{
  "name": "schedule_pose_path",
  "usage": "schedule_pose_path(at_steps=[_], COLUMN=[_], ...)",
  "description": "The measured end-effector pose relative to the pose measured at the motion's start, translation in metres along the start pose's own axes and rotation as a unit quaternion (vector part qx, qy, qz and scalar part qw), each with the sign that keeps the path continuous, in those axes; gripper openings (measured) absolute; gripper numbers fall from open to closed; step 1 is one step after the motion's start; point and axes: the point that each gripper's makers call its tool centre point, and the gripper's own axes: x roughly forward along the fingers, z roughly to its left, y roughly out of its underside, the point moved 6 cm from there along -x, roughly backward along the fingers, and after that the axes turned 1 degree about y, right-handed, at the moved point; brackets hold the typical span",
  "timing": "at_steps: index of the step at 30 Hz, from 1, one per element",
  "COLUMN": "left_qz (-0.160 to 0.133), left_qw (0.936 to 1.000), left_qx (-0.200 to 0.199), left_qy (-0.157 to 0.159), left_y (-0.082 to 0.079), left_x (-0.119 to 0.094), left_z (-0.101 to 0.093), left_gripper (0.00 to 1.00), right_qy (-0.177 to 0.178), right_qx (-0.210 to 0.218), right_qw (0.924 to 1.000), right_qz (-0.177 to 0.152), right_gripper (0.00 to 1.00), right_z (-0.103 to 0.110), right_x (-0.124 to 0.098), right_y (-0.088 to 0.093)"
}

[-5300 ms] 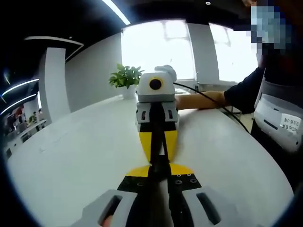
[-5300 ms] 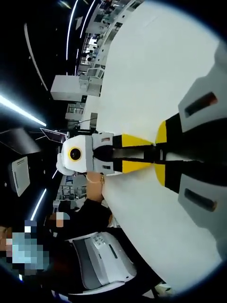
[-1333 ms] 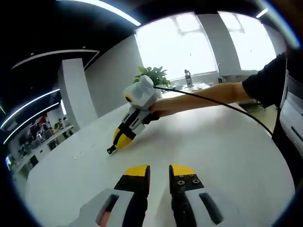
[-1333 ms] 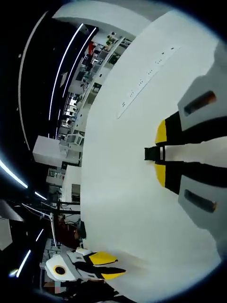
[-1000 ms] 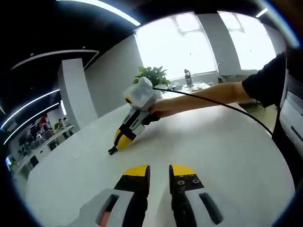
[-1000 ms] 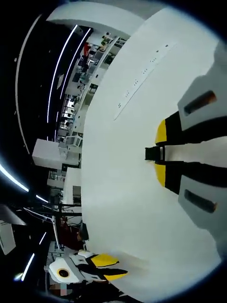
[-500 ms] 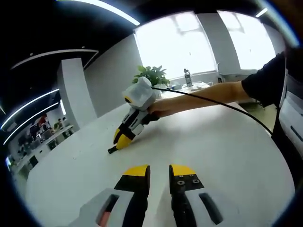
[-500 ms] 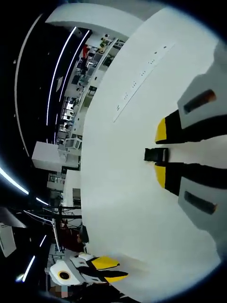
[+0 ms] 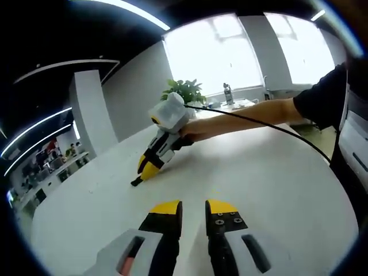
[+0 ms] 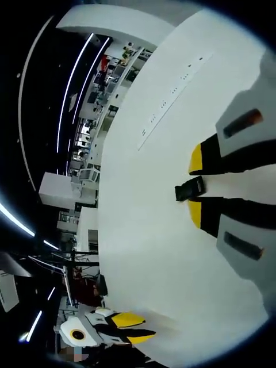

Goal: Snap the two parts of the plastic buckle together until the buckle closes and remains connected.

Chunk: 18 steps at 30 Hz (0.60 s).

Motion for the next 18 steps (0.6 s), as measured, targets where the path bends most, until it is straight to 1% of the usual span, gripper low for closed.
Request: schedule_pose_path(at_steps=[14, 18], left_qz=[0.000, 0.000], left_qw=[1.0000, 1.0000], left_qx=[-0.001, -0.001], left_qy=[-0.001, -0.003], left_y=[0.0002, 0.0000], left_x=[-0.0003, -0.0007], left_z=[-0.0003, 0.0002], left_gripper=[0.15, 0.15], right_qy=[0.006, 0.009], right_qx=[-0.007, -0.001], right_qw=[0.9999, 1.0000], right_qz=[0.006, -0.003], right_gripper=[0.14, 0.14], right_z=[-0.0043, -0.0046], right_x=[-0.0014, -0.0043], right_y=[0.0005, -0.0011])
